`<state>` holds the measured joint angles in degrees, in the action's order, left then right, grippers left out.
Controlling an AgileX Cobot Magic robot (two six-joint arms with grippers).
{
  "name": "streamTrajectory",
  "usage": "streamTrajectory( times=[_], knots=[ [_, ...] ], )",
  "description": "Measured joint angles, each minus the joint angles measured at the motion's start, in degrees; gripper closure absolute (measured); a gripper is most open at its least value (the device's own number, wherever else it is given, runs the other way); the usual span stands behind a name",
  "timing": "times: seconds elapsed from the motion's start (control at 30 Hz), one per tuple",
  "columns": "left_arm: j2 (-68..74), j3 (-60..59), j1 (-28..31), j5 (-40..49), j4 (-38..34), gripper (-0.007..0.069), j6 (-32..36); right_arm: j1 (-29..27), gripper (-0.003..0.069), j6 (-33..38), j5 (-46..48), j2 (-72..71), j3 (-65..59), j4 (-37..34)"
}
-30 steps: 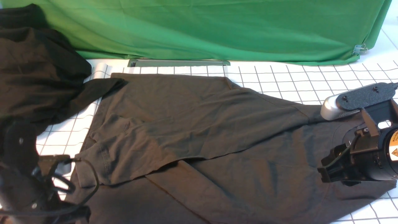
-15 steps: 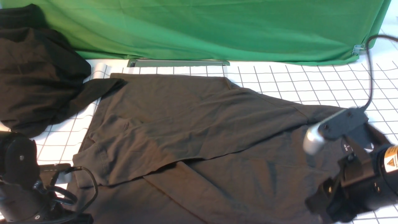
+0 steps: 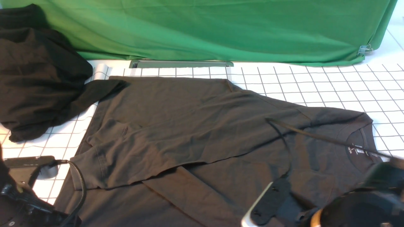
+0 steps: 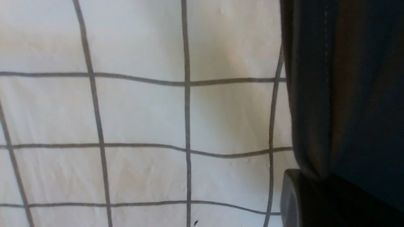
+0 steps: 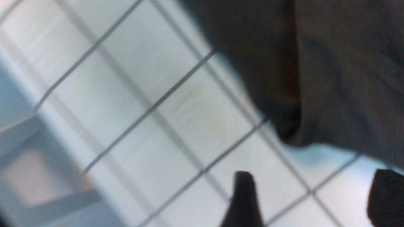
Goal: Fold a long-sleeved shirt over a white checkered tablecloth.
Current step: 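Grasp the near edge of the shirt at its hem and shoulder corners, then fold the black garment in half by bringing its near edge over to the far edge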
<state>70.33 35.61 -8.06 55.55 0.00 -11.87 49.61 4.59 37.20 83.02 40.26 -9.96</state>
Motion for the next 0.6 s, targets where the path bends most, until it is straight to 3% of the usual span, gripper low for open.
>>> streamTrajectory(
  times=[0.13,0.23,0.27,0.3,0.33,0.37,0.43,0.6],
  knots=[
    [-1.0,0.0,0.0,0.2,-0.3,0.0608,0.1,0.0,0.0118,-1.1,-3.9,6.6,0.2,0.5],
    [-1.0,0.0,0.0,0.4,-0.6,0.0608,0.1,0.0,0.0193,-2.0,-3.5,8.5,1.6,1.5],
    [-1.0,0.0,0.0,0.6,-0.7,0.0608,0.1,0.0,0.0312,-2.1,-3.3,8.9,2.0,2.6],
    [-1.0,0.0,0.0,0.6,-0.7,0.0608,0.1,0.0,0.0329,-2.1,-3.3,8.9,2.0,3.0],
    [-1.0,0.0,0.0,1.2,-0.7,0.0608,0.2,0.0,0.0476,-2.2,-3.3,8.9,2.1,3.6],
    [-1.1,0.0,0.0,1.9,-0.8,0.0608,0.5,0.0,0.0546,-2.1,-3.2,8.8,2.1,3.3],
    [-1.4,0.0,0.0,3.3,-1.0,0.0608,1.3,0.1,0.0605,-2.1,-2.0,8.2,2.1,2.6],
    [-5.4,0.0,0.0,6.8,-1.2,0.0608,1.7,0.4,0.0621,-2.4,4.3,2.3,2.1,1.0]
  ],
)
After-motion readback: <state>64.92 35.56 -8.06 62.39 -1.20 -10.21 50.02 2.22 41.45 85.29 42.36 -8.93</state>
